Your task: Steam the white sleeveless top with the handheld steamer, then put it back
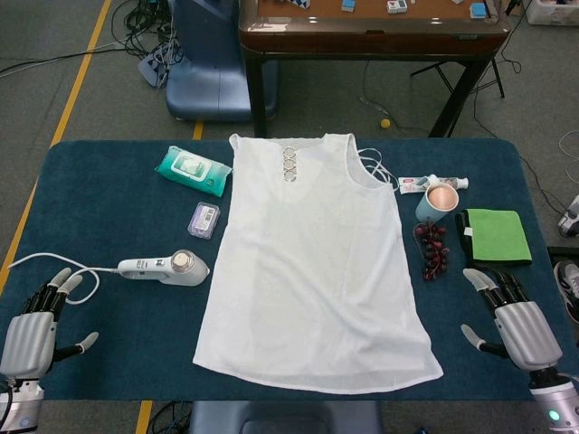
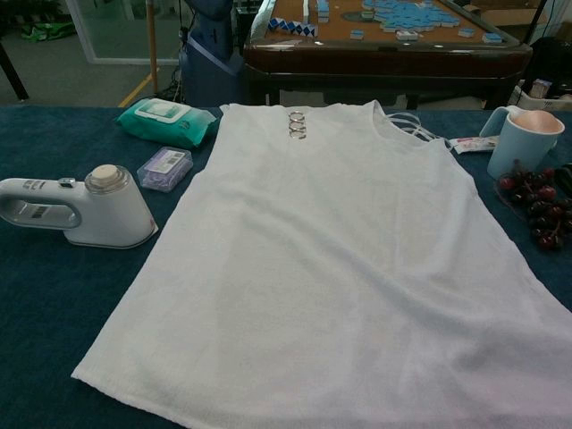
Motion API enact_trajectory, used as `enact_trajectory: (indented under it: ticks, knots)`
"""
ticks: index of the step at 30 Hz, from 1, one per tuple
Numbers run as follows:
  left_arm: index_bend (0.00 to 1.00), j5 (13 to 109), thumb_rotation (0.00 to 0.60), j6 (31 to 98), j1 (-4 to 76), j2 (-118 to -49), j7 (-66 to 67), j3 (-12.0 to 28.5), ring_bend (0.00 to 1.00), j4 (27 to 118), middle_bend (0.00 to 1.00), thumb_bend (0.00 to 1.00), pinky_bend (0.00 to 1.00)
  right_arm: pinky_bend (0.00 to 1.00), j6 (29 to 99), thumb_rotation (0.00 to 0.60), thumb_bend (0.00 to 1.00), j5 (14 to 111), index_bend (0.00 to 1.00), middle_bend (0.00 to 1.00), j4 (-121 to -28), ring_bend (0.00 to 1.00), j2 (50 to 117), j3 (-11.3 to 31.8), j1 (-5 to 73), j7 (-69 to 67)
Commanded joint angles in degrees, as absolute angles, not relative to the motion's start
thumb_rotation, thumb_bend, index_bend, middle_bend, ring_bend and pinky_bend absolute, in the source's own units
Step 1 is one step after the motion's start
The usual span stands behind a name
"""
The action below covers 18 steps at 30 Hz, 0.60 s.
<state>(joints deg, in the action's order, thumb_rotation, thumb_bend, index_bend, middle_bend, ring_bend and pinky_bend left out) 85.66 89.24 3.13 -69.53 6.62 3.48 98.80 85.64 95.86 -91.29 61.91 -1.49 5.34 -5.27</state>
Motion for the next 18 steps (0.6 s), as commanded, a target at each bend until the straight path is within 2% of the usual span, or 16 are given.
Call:
enact_trajectory:
  ticks: [1, 12, 18]
  knots:
    - [0.16, 85.5, 0.600, 89.1, 3.1, -69.5, 6.7, 3.5, 0.10, 98.8, 0.10, 0.03, 0.15, 0.02, 85.6, 0.600, 0.29, 95.8, 0.00, 0.15, -91.3, 0.00, 61.9, -1.5, 5.4, -5.2]
    - [0.16, 85.0, 0.600, 88.5, 3.5, -69.3, 6.1, 4.0, 0.10, 98.6, 0.10, 0.03, 0.15, 0.02, 87.0, 0.600, 0.29, 96.0, 0.00, 0.15, -92.2, 0.00, 61.0, -0.6, 5.4, -4.7]
    - [0.16, 82.9, 0.600, 85.1, 6.0, -69.7, 5.1, 5.8, 0.10, 97.2, 0.10, 0.03, 0.15, 0.02, 88.2, 0.600, 0.29, 94.7, 0.00, 0.15, -93.5, 0.00, 60.1, 0.9, 5.2, -3.4]
